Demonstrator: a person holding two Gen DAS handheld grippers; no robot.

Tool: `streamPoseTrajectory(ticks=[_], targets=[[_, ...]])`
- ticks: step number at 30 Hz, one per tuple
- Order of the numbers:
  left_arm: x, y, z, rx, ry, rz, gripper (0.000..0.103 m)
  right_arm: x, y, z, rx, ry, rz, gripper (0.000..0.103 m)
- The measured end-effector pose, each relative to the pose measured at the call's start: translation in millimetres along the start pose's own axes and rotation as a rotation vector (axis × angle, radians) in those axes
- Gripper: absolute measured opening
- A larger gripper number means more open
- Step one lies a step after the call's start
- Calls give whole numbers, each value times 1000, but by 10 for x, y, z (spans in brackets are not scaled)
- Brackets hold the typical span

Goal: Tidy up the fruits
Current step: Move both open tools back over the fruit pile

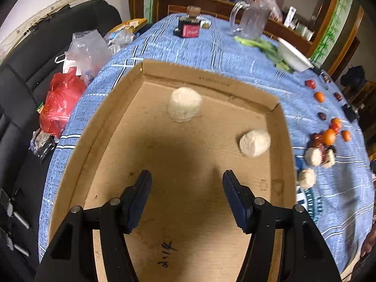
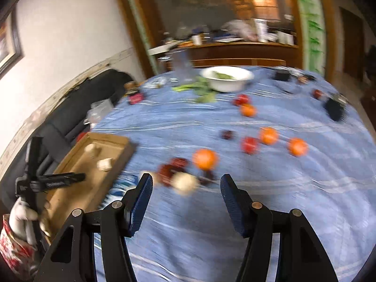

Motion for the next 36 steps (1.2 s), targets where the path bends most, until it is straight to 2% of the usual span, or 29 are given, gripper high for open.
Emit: streamPoseTrajectory(ticks=[2, 5, 9, 11, 14, 16, 21, 24, 29, 32, 36], targets=[[-27, -95, -11, 11, -25, 21, 62, 80, -121, 286, 33, 36, 3, 64], [-59, -285, 117, 65, -44, 53, 62, 174, -242, 632, 67, 77, 8, 64], [-82, -518, 591, 78, 54, 117, 69, 238, -280, 858, 67, 106, 5, 64], [-49, -501, 819, 81, 114, 113, 70, 285, -262, 854, 57, 107, 1, 64], [-4, -445, 943, 13, 179, 142, 70, 346, -205, 731, 37, 89, -4, 64], [-34, -433, 782, -22, 143, 179, 70, 382, -175, 687, 36, 64, -9, 65], [-41, -337, 452, -5, 23, 163, 72, 411, -45, 677, 42, 40, -24, 66], [51, -198, 538, 31, -4, 112, 73, 407, 34, 686, 9, 73, -33, 66], [106, 75, 706, 51, -62, 24, 73, 417, 53, 678, -18, 95, -38, 66], [84, 63, 789, 71, -61, 38, 73, 433, -8, 736, -12, 97, -32, 66], [27, -129, 805, 74, -73, 99, 73, 427, -71, 936, 13, 121, -27, 69]])
Point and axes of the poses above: each gripper's, at about its wrist camera, not at the fingertips, and y roughly the way its jaws point, z to its right, x to its underside, the point moved 10 cm from there along y, roughly the way its jaws point, and after that the axes turned 11 degrees about -z, right-handed, at the moved point
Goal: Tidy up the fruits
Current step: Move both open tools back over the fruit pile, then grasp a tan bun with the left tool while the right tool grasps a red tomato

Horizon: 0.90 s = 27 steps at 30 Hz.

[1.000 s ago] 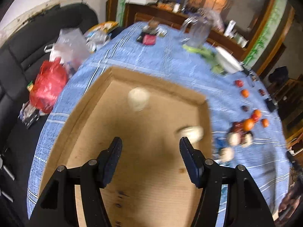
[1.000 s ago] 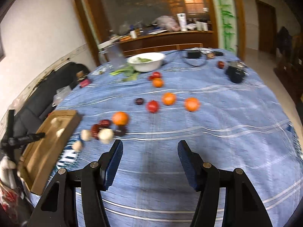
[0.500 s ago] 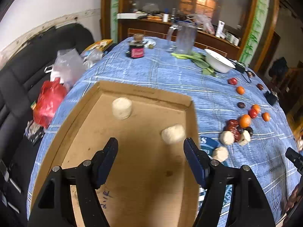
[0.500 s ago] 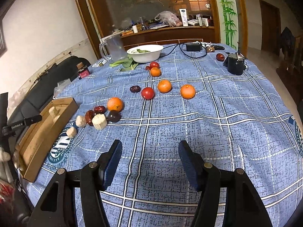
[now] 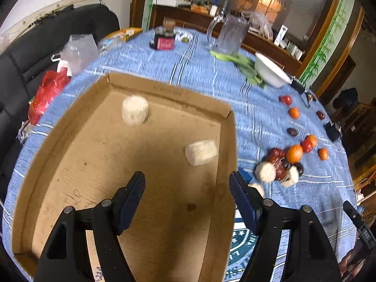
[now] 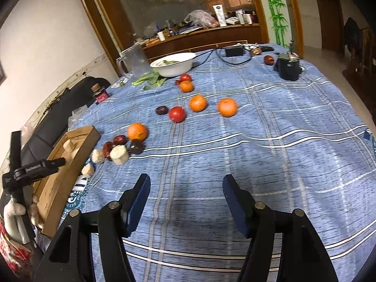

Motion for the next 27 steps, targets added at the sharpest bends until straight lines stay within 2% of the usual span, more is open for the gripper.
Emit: streamPoseTrajectory(ticks=[5, 8, 11, 14, 19, 23, 27], targets=[[-18, -131, 451, 43, 118, 16, 73, -80, 49, 164, 12, 33, -20, 69], [18, -32, 884, 92, 213, -26, 73, -183, 162, 162, 14, 29, -41, 69], [60, 149, 1176, 135, 252, -91, 73, -301, 302, 158, 20, 28, -60, 69], [126, 287, 1401, 119, 324, -104, 73, -377, 417, 96, -7, 31, -83, 69], [269, 440, 1648, 111, 426, -106, 73, -472, 594, -193, -38, -38, -106, 69], [261, 532, 1815, 134, 452, -102, 59, -611, 705, -443, -77, -80, -105, 69], [204, 577, 1923, 128, 469, -74, 57, -764, 756, -521, -102, -70, -87, 69]])
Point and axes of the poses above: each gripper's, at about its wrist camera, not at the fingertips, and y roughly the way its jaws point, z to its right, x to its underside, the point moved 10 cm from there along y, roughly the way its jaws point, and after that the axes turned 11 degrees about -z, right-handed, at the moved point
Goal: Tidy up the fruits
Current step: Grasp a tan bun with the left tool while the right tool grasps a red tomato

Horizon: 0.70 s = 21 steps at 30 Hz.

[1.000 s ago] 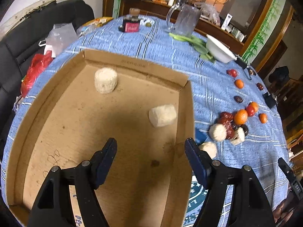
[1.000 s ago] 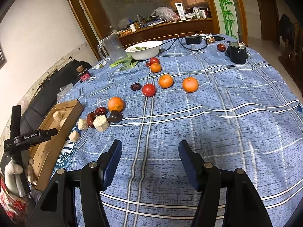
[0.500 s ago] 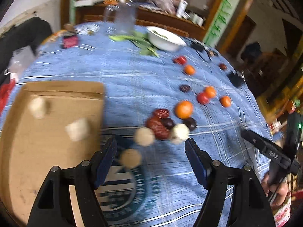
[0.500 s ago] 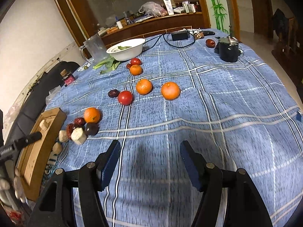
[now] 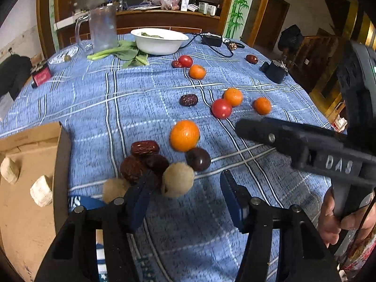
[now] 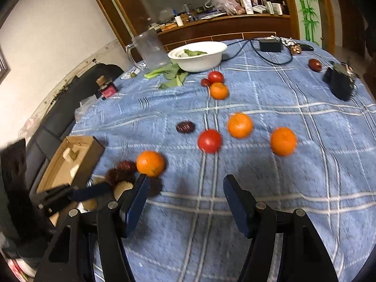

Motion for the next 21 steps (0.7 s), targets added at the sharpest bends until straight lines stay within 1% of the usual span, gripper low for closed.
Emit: streamPoseTrajectory(ticks=[2, 3, 5, 7, 10, 12, 17, 20, 21], targets=[[-11, 6, 8, -12, 6, 3, 55, -83, 4, 92, 2, 33, 17, 69], [3, 18, 28, -13, 14, -1, 48, -109, 14, 133, 1, 47, 19, 69], [48, 8, 30, -15, 13, 3, 44, -162, 50, 214, -3, 77, 20, 69], [96, 0, -3, 9, -9, 5, 39, -213, 119, 261, 5, 86, 9, 66], [158, 26, -65, 37, -49, -13, 32, -301, 253, 283, 48, 72, -5, 65], [179, 24, -62, 51, -56, -13, 32, -344, 346, 278, 67, 67, -12, 64], [102, 107, -26, 9, -29, -6, 33, -363, 523, 303, 123, 62, -32, 62], [54, 140, -17, -5, -21, 8, 33, -378, 526, 306, 146, 47, -20, 58], [41, 145, -22, -6, -23, 14, 33, -379, 529, 308, 155, 43, -15, 55]])
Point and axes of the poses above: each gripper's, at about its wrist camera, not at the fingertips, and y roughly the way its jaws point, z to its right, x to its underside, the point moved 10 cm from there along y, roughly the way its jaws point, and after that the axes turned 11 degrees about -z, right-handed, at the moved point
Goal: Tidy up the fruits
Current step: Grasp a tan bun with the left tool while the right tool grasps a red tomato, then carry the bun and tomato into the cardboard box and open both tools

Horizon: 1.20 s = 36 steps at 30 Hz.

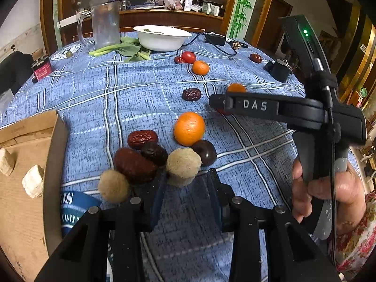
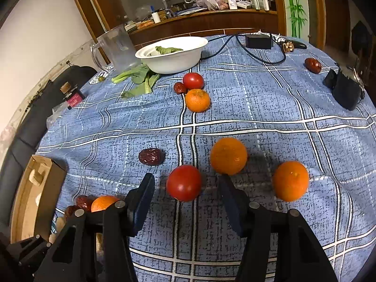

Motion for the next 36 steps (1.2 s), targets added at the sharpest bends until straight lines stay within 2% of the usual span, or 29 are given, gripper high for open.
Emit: streamPoseTrajectory(ticks=[2, 3, 4, 8, 13, 20, 22, 29, 36], targets=[[-1, 27, -20, 19, -14, -3, 33, -8, 16, -7, 19, -11, 6, 45], [10, 37, -35, 27, -22, -9, 33, 1, 41, -26, 7, -17, -4, 35], [13, 39, -52, 27, -30, -12, 33, 5, 38, -30, 6, -21, 0, 32], [-40, -15, -87, -6, -29, 17, 33, 10, 21, 0, -24, -1, 2, 32], [-104, 40, 4, -41, 21, 26, 36, 38, -18, 51, -66, 36, 2, 32], [-113, 57, 66, -59, 68, 45, 36, 62, -60, 67, -85, 41, 9, 32], [-115, 42, 44, -54, 55, 50, 30, 67, -63, 68, -83, 39, 12, 32], [-80, -142, -10, -34, 1, 86, 30, 66, -102, 85, -83, 45, 34, 32], [86, -637, -111, 23, -52, 152, 30, 116, -342, 70, -66, 44, 98, 32]])
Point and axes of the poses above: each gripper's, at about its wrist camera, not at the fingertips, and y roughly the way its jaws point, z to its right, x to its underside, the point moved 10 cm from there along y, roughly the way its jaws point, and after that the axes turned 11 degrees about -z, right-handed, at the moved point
